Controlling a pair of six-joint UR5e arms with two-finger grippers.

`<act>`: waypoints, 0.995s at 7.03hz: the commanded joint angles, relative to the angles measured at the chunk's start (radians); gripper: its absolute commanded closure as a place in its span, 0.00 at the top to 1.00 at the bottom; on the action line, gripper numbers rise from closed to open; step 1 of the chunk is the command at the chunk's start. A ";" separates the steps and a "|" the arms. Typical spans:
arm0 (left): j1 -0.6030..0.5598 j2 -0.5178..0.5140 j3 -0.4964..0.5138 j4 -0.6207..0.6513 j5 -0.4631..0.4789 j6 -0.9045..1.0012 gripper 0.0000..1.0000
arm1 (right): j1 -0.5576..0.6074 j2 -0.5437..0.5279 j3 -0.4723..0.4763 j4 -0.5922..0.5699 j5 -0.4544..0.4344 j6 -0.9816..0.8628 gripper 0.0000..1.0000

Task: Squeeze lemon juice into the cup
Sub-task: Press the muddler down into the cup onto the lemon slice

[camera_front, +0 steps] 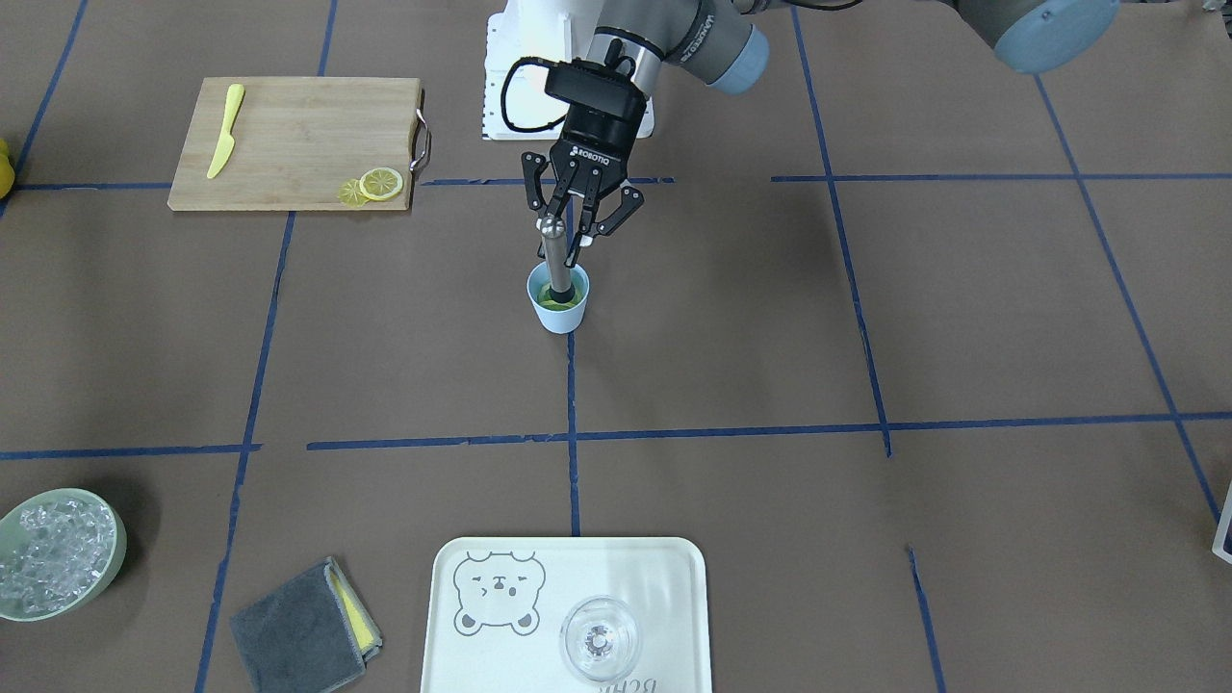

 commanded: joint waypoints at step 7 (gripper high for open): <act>0.004 -0.002 0.116 -0.108 -0.024 0.002 0.00 | 0.012 0.000 0.004 -0.002 0.002 0.000 1.00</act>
